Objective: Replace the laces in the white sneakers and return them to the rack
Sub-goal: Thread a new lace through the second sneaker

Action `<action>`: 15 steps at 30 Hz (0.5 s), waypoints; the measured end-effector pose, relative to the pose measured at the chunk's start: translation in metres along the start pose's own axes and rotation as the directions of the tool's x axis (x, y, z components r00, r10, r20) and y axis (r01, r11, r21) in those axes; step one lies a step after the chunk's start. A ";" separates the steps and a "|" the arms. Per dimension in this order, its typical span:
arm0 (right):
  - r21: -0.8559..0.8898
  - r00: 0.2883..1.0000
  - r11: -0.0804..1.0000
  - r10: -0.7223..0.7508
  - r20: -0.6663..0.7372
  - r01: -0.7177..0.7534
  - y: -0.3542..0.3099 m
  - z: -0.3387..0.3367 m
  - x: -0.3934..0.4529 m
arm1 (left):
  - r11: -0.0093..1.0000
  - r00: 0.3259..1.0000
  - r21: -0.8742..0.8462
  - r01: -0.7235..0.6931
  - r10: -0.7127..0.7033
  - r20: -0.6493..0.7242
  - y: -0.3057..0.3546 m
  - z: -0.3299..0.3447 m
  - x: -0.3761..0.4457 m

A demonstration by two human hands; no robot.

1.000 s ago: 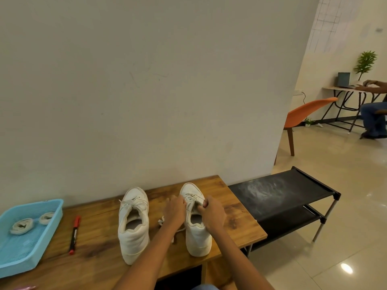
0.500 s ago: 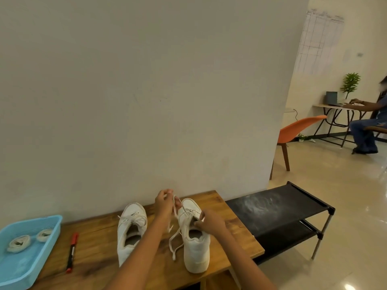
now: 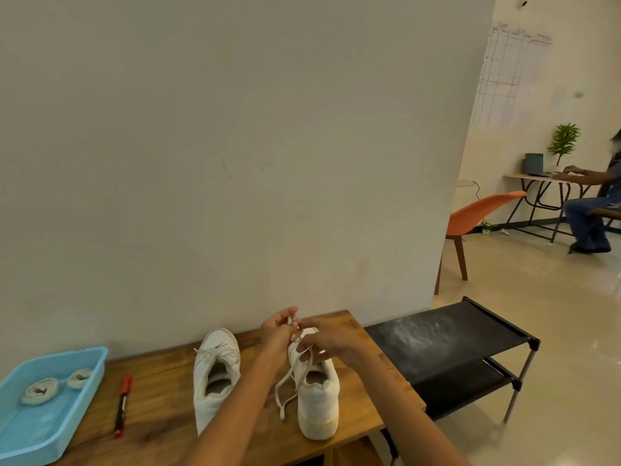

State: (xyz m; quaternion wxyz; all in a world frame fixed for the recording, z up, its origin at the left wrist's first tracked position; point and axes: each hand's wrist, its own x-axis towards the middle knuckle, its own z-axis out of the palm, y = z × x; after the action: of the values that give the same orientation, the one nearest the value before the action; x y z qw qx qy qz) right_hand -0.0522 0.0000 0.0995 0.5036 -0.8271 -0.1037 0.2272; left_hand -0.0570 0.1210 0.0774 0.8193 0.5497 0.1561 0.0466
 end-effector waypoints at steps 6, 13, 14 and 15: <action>-0.097 0.992 0.995 0.009 -0.122 -0.021 0.008 -0.003 0.010 | 0.993 0.998 0.118 -0.028 0.021 0.056 -0.011 0.004 0.000; 0.019 0.948 0.992 -0.110 -0.300 0.121 0.018 -0.001 0.020 | 0.997 0.996 0.039 -0.064 0.061 0.065 -0.011 0.006 -0.002; -0.007 0.943 0.992 -0.124 -0.308 0.128 0.019 -0.001 0.020 | 0.999 0.997 0.004 -0.048 0.047 0.065 -0.010 0.006 -0.004; -0.034 0.936 0.990 -0.141 -0.322 0.137 0.020 -0.001 0.020 | 0.999 0.997 -0.037 -0.032 0.034 0.066 -0.010 0.007 -0.005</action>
State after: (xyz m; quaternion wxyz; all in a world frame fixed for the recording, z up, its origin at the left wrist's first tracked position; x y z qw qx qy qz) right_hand -0.0352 -0.0015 0.0769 0.5239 -0.8465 -0.0791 0.0517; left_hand -0.0601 0.1096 0.0715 0.8330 0.5386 0.1187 0.0446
